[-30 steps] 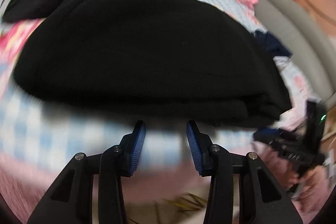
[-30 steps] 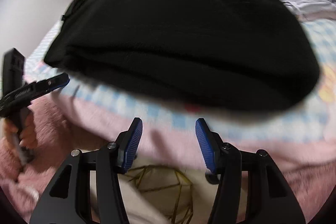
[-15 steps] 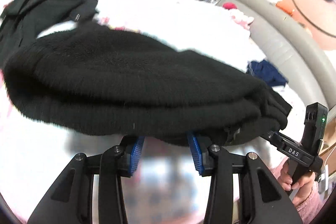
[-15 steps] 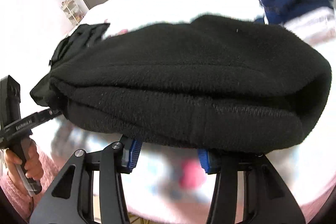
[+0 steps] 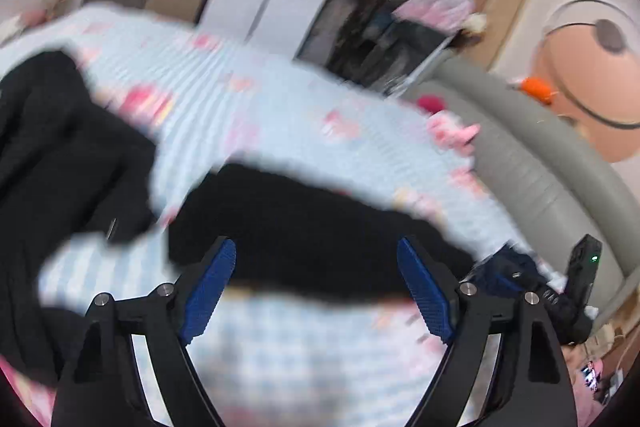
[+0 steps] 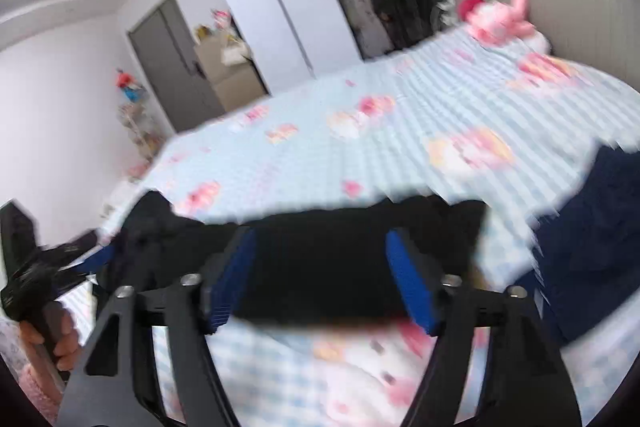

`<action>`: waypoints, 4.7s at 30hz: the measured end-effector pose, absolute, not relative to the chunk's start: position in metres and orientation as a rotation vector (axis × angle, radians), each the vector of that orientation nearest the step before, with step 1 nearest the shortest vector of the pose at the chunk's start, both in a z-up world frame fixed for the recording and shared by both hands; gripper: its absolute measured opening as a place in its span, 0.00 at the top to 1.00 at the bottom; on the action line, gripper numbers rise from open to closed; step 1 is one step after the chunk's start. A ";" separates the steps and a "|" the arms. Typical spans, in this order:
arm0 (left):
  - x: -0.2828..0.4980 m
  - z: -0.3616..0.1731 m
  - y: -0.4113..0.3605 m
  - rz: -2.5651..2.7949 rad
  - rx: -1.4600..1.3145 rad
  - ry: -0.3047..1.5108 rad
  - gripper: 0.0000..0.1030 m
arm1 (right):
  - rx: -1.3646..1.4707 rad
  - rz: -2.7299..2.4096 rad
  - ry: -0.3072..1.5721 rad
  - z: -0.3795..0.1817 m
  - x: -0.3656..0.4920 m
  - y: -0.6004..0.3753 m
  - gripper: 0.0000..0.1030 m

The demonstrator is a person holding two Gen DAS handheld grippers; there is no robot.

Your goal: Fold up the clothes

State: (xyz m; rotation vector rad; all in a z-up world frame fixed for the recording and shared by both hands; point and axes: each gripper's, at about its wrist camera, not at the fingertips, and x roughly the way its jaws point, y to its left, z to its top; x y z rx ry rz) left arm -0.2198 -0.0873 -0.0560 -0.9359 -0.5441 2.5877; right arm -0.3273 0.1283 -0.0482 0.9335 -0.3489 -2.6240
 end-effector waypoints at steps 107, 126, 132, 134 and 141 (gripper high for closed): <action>-0.066 -0.135 0.086 2.215 -1.139 0.034 0.32 | 1.149 -2.674 0.138 -0.173 -0.128 0.209 0.62; -0.137 -0.076 -0.007 2.446 -1.043 -0.170 0.30 | 0.924 -2.463 0.139 -0.089 -0.149 0.133 0.41; -0.161 -0.119 -0.018 2.482 -1.149 -0.083 0.48 | 1.088 -2.494 0.313 -0.154 -0.194 0.118 0.58; -0.157 -0.119 -0.031 2.510 -1.136 -0.094 0.50 | 1.115 -2.592 0.220 -0.153 -0.200 0.149 0.43; -0.148 -0.116 -0.087 2.596 -1.222 -0.222 0.80 | 1.172 -2.578 0.029 -0.164 -0.202 0.176 0.41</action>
